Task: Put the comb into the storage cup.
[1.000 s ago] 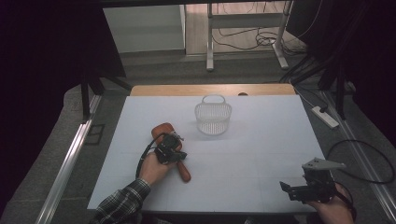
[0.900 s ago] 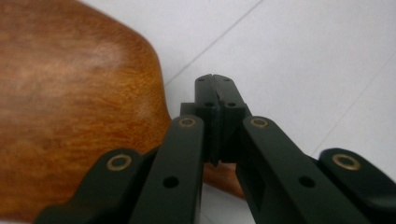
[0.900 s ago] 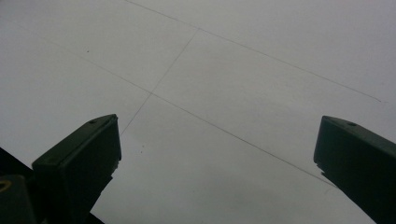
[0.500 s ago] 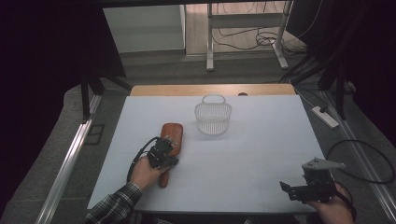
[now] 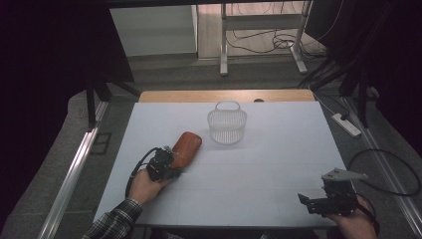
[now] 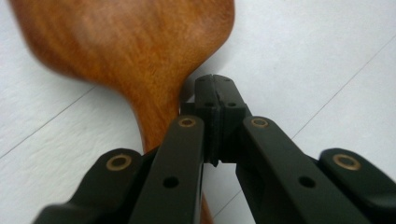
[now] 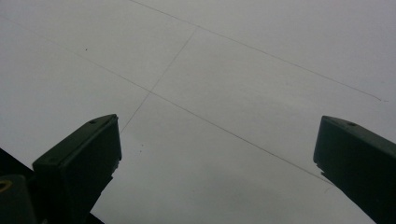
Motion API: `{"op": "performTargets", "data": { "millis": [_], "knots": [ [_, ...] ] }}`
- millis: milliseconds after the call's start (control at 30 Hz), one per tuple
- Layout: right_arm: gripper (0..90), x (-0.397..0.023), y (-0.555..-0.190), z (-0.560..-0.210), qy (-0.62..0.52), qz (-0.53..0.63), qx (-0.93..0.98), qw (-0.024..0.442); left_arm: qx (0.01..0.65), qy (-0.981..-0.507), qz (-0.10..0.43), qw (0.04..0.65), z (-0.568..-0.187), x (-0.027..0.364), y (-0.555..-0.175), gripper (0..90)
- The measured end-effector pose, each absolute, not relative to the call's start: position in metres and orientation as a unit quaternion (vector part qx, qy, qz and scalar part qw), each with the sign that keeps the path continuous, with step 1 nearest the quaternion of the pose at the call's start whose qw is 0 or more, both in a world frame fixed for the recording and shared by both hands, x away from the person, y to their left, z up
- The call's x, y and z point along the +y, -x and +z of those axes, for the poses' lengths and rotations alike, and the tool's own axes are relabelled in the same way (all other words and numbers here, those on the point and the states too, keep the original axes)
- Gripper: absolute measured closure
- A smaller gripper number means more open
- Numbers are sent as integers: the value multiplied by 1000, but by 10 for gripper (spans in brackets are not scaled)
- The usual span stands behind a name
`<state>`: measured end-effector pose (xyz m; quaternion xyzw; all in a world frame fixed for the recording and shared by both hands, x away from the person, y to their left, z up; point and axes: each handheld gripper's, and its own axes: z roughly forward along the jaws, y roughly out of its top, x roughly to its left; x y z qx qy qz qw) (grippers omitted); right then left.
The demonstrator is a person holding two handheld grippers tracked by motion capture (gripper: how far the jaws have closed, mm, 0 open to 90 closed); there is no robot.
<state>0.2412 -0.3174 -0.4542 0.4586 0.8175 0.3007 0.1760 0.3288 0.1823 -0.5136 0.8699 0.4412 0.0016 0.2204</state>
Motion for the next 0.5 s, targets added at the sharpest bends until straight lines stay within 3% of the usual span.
{"op": "performTargets", "data": {
  "millis": [500],
  "knots": [
    [11,-317,-242,-454,-460,299,818,176,448,-858,10,253,-503,194,-319,886]
  ]
}}
